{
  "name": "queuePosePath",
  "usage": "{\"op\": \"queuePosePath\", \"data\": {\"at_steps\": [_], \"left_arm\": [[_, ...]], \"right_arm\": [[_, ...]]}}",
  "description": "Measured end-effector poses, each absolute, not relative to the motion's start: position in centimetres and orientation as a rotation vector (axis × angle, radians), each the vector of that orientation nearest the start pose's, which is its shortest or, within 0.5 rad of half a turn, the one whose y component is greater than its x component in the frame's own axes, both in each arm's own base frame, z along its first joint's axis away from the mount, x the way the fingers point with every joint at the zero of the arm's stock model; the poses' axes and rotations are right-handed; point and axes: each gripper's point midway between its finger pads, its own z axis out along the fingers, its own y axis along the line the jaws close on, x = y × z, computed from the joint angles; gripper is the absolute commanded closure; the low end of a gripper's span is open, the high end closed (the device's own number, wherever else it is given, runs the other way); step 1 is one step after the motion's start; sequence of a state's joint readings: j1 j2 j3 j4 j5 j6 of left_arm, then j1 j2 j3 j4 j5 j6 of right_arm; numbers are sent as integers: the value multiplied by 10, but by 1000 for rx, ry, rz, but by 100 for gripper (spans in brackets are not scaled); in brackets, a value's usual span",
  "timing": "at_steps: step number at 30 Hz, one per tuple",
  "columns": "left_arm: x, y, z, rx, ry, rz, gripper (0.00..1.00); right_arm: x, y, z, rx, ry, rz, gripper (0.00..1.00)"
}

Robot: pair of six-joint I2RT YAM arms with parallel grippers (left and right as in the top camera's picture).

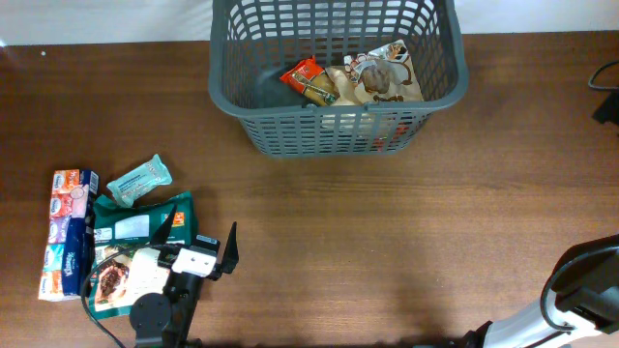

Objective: Pack container
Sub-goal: 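Raise the left gripper from rest toward the green coffee bag, then move the left gripper over the green coffee bag's top edge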

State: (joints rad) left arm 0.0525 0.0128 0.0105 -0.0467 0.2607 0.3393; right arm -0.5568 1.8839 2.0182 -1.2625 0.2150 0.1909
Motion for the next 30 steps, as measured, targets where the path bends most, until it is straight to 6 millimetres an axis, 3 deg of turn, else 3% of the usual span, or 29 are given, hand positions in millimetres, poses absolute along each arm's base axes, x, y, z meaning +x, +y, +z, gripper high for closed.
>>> {"op": "queuePosePath", "data": {"at_steps": [6,14,19,27,30], "left_arm": [[243,-34,166,435,1551,83,1],[238,-37,192,339,1531,-33,1],[219,-36,242,291,1548,-68,1],[180,-38,360,275,1422,-57,1],[171,-39,380,278,1379,-54,1]], "right_arm": [[354,-263,238,1054,2506,-400,1],[354,-263,238,1054,2506,-400,1],[354,-263,238,1054,2506,-400,1],[354,-263,238,1054,2506,-400,1],[354,-264,238,1054,2506,-400,1]]}}
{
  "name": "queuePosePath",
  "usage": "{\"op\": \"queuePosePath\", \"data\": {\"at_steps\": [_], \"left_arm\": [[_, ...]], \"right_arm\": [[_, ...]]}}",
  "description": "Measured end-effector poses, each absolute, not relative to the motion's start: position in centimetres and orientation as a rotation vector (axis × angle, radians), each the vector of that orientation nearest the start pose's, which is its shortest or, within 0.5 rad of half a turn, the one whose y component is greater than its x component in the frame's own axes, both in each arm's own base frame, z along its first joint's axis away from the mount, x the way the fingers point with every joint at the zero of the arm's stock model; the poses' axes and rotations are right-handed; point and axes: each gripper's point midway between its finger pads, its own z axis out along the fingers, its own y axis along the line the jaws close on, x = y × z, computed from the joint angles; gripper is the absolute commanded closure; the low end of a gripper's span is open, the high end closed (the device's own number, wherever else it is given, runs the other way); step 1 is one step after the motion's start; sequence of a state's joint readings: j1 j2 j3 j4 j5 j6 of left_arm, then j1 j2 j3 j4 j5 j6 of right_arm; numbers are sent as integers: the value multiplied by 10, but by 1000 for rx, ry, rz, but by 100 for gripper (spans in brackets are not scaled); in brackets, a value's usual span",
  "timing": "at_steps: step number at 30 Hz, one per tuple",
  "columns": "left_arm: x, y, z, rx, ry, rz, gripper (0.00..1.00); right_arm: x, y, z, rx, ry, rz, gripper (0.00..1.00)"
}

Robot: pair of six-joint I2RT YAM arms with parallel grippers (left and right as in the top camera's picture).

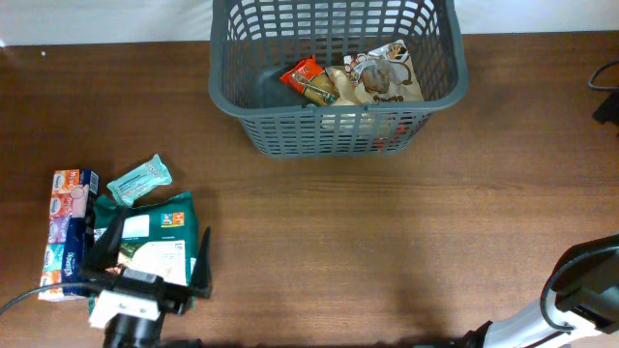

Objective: Pack container
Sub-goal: 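Move the left gripper over the green coffee bag's top edge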

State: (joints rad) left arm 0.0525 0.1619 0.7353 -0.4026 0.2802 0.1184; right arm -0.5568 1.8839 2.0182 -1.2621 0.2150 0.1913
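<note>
A grey plastic basket [253, 97] stands at the back centre and holds several snack packets [372, 77]. At the front left lie a green and white pouch [155, 237], a small teal packet [138, 180] and a box of tissue packs [66, 227]. My left gripper [153, 259] is open over the green pouch, one finger on either side of it, near the table's front edge. My right arm [571, 290] shows only at the lower right corner; its gripper is out of view.
A dark cable end [606, 92] sits at the right edge. Bare wood table [387, 232] stretches between the basket and the items at the left.
My left gripper has moved left and toward the front edge. It stood at the pouch's right side and now straddles the pouch, still open. The pouch, packet and box lie where they were.
</note>
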Motion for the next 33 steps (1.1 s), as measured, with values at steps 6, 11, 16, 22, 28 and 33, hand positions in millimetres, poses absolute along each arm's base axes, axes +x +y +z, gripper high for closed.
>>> {"op": "queuePosePath", "data": {"at_steps": [6,11,16,22,28,33], "left_arm": [[173,-39,361,272,1464,-74,1],[170,-48,374,316,1403,-104,1],[162,-61,393,386,1308,-140,1],[172,-55,370,350,1421,-142,1],[204,-35,359,255,1582,-89,1],[236,-21,357,188,1845,-67,1]], "right_arm": [[354,-263,238,1054,2506,-400,1],[354,-263,238,1053,2506,-399,1],[354,-263,238,1054,2506,-400,1],[354,-263,238,1053,2506,-399,1],[354,-263,238,1054,2506,-399,1],[354,-263,238,1053,2506,-395,1]]}}
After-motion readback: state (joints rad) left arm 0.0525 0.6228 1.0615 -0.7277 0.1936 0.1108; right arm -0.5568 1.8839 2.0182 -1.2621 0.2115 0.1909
